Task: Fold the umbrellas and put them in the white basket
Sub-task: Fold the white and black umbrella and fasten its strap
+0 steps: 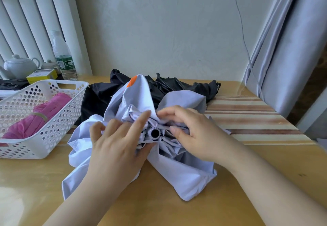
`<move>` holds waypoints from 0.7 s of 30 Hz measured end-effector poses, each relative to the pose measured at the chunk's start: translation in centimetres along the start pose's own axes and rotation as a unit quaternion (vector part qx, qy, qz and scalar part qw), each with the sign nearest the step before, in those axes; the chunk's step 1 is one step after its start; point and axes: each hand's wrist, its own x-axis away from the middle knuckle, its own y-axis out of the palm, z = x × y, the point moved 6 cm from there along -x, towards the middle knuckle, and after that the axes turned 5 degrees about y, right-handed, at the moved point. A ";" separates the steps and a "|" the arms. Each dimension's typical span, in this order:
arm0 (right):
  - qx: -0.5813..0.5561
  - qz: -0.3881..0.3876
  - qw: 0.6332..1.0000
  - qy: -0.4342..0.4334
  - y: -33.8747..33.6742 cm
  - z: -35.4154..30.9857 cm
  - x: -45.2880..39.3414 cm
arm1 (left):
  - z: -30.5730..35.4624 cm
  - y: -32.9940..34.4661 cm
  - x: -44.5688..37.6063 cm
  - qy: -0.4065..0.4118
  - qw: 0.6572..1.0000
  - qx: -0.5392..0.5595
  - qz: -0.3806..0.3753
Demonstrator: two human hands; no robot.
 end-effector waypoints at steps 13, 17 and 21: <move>0.083 0.109 0.989 0.049 -2.2 3.1 -0.9 | 0.0 -0.2 0.0 0.003 0.999 -0.026 -0.028; 0.074 0.169 0.981 0.057 -3.5 2.7 -2.3 | -0.1 -0.4 0.2 0.018 0.999 -0.030 -0.037; 0.044 0.136 0.987 0.067 -3.4 2.8 -2.8 | 0.1 -0.4 -0.1 0.068 0.995 -0.056 -0.056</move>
